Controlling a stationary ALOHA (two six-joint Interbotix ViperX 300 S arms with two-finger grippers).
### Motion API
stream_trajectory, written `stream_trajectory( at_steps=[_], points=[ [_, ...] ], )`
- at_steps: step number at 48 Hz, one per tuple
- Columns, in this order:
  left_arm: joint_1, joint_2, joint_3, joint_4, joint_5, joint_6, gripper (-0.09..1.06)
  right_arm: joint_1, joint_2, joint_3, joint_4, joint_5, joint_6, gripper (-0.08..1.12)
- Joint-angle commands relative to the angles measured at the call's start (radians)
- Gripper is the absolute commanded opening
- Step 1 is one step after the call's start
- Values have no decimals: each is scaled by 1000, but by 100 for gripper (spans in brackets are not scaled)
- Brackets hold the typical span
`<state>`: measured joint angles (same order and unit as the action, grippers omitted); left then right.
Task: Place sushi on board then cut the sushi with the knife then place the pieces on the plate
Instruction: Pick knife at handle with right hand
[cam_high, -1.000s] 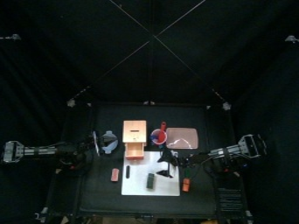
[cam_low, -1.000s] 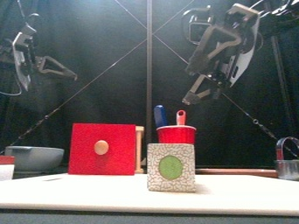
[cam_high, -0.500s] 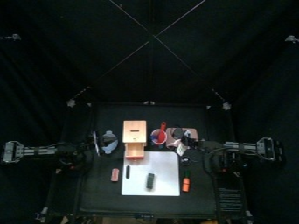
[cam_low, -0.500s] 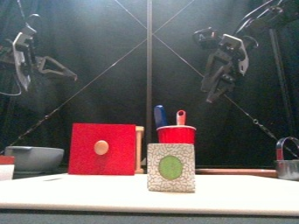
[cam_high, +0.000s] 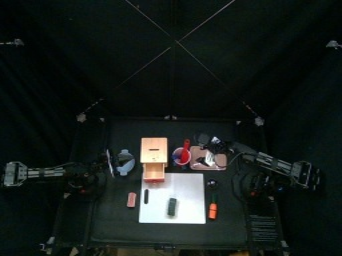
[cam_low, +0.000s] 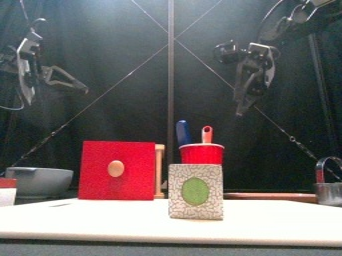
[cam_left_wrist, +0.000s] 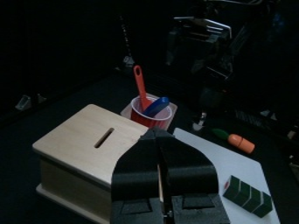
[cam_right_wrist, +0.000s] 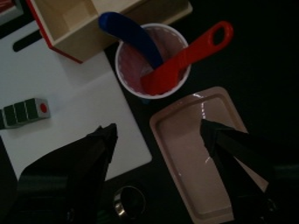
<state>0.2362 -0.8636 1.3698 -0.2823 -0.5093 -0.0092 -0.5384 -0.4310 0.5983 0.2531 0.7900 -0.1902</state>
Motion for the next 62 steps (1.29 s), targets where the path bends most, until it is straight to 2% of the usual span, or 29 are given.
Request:
stream_trajectory(
  at_steps=[1, 9, 19, 27, 40, 51, 58, 62],
  points=[
    [8, 5, -21, -5, -5, 2, 8, -103, 71, -54, 143, 61, -141, 106],
    [6, 5, -28, -21, -5, 2, 8, -173, 173, -118, 227, 130, -259, 106],
    [8, 5, -23, -41, -5, 2, 8, -202, 301, -244, 229, 196, -301, 106],
    [6, 5, -15, -72, -3, 3, 8, -213, 425, -362, 222, 285, -302, 106],
    [14, 5, 8, -94, -5, 3, 8, -206, 586, -551, 222, 420, -304, 106],
    [44, 5, 23, -98, -5, 8, 8, -202, 649, -652, 232, 528, -293, 105],
    [74, 5, 34, -97, -5, 8, 8, -201, 664, -663, 233, 561, -285, 103],
    [78, 5, 37, -98, -5, 6, 8, -199, 669, -663, 233, 571, -284, 99]
  ],
)
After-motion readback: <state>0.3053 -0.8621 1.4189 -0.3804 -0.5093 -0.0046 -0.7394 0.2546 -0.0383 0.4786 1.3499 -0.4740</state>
